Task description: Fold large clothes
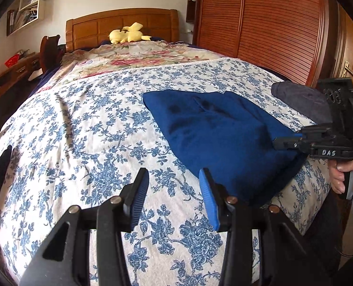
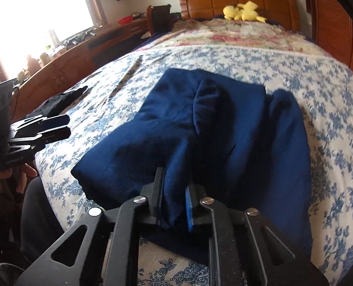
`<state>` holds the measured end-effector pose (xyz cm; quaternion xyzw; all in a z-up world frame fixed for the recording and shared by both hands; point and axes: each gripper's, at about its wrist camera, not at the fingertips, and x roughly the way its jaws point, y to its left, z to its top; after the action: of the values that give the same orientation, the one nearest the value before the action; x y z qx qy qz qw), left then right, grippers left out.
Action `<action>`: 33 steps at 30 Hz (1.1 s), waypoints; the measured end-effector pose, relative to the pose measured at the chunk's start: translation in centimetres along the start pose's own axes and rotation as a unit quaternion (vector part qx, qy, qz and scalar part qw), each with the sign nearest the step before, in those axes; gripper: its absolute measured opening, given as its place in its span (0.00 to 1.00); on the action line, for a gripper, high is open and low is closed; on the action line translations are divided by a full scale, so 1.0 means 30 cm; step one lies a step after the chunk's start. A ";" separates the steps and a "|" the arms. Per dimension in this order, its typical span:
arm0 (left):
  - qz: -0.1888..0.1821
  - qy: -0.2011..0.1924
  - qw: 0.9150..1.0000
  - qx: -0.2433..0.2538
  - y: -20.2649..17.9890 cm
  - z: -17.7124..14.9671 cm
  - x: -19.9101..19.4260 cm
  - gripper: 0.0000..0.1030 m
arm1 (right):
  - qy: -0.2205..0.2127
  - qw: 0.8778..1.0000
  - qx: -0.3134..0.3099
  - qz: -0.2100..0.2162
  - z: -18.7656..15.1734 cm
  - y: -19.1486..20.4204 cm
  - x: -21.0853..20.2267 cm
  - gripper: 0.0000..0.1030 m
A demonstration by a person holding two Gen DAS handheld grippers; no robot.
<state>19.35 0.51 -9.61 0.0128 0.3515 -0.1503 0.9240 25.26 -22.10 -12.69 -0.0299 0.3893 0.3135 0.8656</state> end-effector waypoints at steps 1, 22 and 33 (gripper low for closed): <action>0.001 -0.001 1.000 0.000 0.001 0.001 -0.002 0.41 | -0.010 1.000 -0.008 -0.007 0.012 0.008 -0.023 0.08; -0.020 -0.024 0.999 0.035 -0.100 0.115 0.002 0.42 | 0.010 0.989 -0.004 -0.150 -0.083 -0.225 -0.212 0.11; -0.022 -0.030 0.998 0.045 -0.132 0.137 -0.007 0.43 | -0.076 0.990 -0.019 -0.118 0.050 -0.078 -0.291 0.37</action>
<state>20.72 -3.76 -6.07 0.0419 0.3165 -0.1864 0.9291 23.21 -28.07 -6.06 -0.0684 0.3102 0.2176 0.9229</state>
